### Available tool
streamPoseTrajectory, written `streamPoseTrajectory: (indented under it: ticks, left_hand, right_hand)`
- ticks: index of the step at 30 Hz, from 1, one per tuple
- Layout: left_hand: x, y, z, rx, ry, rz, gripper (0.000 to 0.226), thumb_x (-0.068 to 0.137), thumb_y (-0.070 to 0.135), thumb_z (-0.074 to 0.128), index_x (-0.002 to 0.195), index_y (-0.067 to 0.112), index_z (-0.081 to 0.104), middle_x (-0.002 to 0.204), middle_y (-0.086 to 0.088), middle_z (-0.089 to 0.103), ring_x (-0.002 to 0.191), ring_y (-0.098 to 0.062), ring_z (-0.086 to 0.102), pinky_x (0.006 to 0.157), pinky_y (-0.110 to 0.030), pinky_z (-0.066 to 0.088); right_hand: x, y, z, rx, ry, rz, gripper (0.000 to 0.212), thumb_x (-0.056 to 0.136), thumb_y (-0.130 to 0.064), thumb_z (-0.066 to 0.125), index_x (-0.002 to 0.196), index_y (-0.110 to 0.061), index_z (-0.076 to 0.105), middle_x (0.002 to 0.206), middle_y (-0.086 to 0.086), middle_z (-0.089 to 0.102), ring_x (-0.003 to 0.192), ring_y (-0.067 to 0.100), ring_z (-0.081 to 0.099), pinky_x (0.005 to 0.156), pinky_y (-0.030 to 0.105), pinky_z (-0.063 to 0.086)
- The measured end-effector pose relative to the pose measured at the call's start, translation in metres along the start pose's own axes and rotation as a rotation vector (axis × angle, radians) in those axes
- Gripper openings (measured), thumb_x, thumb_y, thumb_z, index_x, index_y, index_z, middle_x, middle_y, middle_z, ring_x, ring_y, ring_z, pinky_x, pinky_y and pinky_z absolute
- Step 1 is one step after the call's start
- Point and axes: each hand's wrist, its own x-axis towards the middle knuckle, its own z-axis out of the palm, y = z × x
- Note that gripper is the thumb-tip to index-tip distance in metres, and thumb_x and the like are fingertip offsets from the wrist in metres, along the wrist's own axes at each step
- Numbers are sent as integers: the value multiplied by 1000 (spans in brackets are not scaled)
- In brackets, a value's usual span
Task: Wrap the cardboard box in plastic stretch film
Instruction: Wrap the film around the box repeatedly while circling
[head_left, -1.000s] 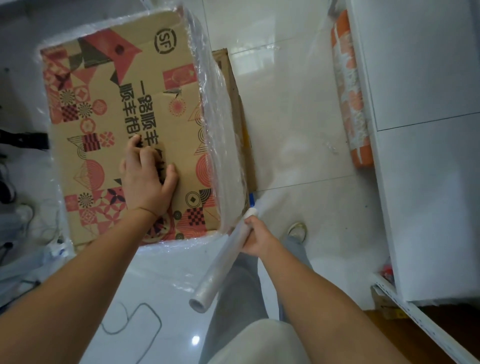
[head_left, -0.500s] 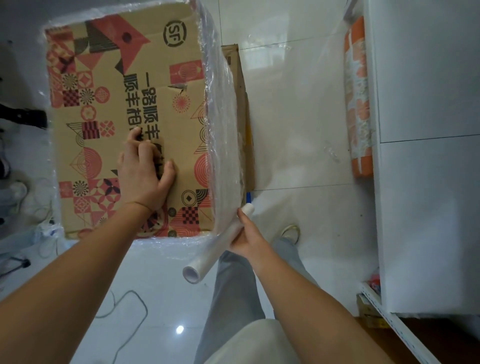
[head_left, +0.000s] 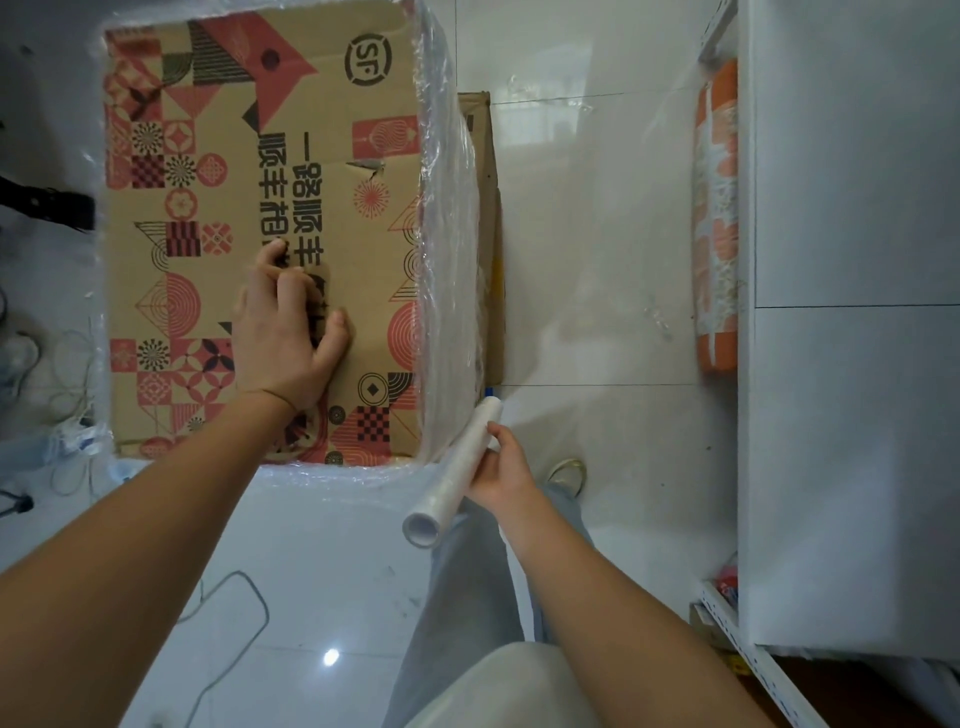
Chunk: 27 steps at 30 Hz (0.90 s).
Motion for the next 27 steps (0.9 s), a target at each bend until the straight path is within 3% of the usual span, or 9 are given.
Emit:
streamPoseTrajectory:
  ticks: [4,7,10,13,16,20,22,27]
  left_hand:
    - [0,1,-1,-2,-3,-3,35,84,38,45,93,4,44,137,-24,38,125,-37,39,92,-50,39]
    - [0,0,-2,-12,-1,5,35,84,37,45,92,4,44,131,-25,41,131,-38,35,94,-52,39]
    - [0,0,-1,-12,-11,-6,36,83,39,44,92,4,45,133,-24,40,129,-37,37,93,-51,40]
    - [0,1,-2,-13,-19,-14,37,83,39,44,92,4,46,136,-23,38,126,-36,38,94,-49,39]
    - [0,1,-3,-12,-24,-17,38,83,39,43,93,3,46,138,-23,37,123,-36,39,95,-47,36]
    - [1,1,-4,-19,-34,-22,37,83,39,43,92,3,46,138,-24,37,123,-37,39,95,-48,35]
    - [1,2,-5,-18,-42,-30,38,83,40,43,92,3,47,138,-24,38,124,-39,39,96,-48,34]
    - [3,3,-6,-17,-75,-56,40,83,43,42,92,4,48,139,-22,37,124,-41,39,98,-50,34]
  right_hand:
    - [-4,-6,6,-34,-25,57,57,84,-40,68,130,-10,51,109,16,63,97,31,60,83,44,49]
    - [-10,-7,7,-99,-18,64,56,80,-27,75,129,-13,53,115,15,64,98,32,62,73,46,53]
    - [-6,-10,5,-106,74,30,70,70,-17,79,133,-13,48,119,16,62,98,33,64,69,47,56]
    - [-6,-16,1,-37,89,-9,56,79,-11,62,133,-4,46,114,20,60,94,34,61,70,46,54]
    - [-6,-20,-3,-70,102,-13,40,82,-10,50,122,-2,47,96,22,55,80,34,58,68,47,49]
    - [-8,-20,-3,-183,109,87,19,88,-18,60,97,-3,53,84,16,56,73,26,55,59,40,49]
    - [-9,-22,-5,-290,122,150,15,87,-13,64,86,-3,53,78,14,56,69,24,55,56,37,54]
    - [-18,-41,-8,-271,193,188,18,86,-5,62,100,2,53,94,21,57,79,34,59,69,46,58]
